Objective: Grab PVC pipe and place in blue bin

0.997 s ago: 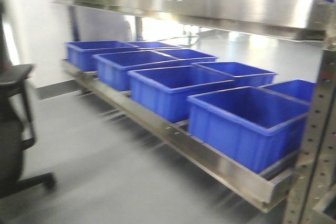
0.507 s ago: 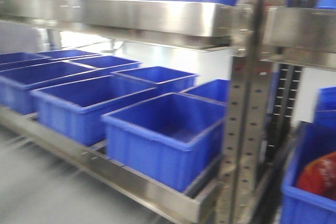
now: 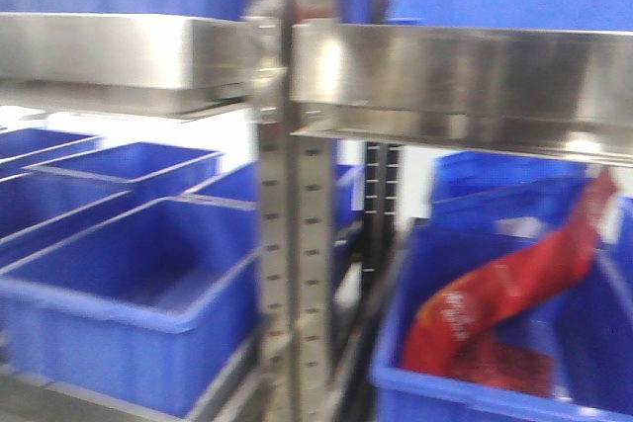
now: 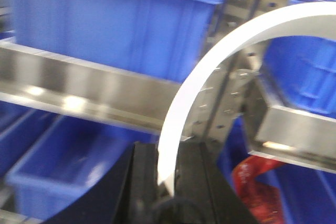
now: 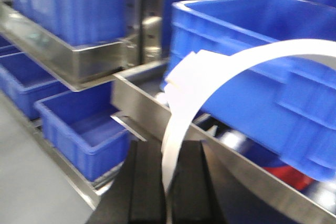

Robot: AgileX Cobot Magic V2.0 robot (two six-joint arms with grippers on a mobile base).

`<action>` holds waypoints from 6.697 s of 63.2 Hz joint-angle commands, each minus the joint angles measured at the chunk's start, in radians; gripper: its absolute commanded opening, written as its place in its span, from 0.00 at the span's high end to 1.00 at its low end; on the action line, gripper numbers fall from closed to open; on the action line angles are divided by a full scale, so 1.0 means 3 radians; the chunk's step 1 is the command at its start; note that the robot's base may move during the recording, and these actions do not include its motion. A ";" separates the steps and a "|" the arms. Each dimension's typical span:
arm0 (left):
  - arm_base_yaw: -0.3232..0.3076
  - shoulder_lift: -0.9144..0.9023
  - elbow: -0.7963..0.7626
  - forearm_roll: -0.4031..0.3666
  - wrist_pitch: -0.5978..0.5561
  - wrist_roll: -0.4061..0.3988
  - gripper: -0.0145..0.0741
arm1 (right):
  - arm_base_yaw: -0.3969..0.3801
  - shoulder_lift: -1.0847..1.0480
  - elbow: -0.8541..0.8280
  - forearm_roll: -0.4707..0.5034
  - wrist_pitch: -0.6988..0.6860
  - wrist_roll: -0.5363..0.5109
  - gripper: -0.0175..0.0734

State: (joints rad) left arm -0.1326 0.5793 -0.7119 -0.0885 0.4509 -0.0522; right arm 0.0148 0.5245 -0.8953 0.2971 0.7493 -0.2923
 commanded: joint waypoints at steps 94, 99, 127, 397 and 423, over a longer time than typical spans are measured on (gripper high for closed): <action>0.0003 -0.0020 0.0000 -0.0009 -0.0072 -0.0017 0.96 | -0.0010 0.0000 0.0001 -0.0020 -0.0086 0.0006 0.99; 0.0003 -0.0020 0.0000 -0.0009 -0.0072 -0.0017 0.96 | -0.0010 0.0000 0.0001 -0.0020 -0.0086 0.0006 0.99; 0.0003 -0.0020 0.0000 -0.0009 -0.0072 -0.0017 0.96 | -0.0010 0.0000 0.0001 -0.0020 -0.0086 0.0006 0.99; -0.0846 0.1312 -0.1097 0.0470 -0.1104 0.0361 0.96 | 0.0634 0.2173 -0.0539 0.0332 -0.2442 -0.0515 0.83; -0.0892 0.1373 -0.1097 0.0488 -0.1264 0.0361 0.96 | 0.0634 0.2104 -0.0539 0.0332 -0.2319 -0.0515 0.54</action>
State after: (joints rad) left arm -0.3862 0.9812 -1.0305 0.0492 0.1078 0.0568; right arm 0.2024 1.1769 -1.0477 0.4000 0.0416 -0.4418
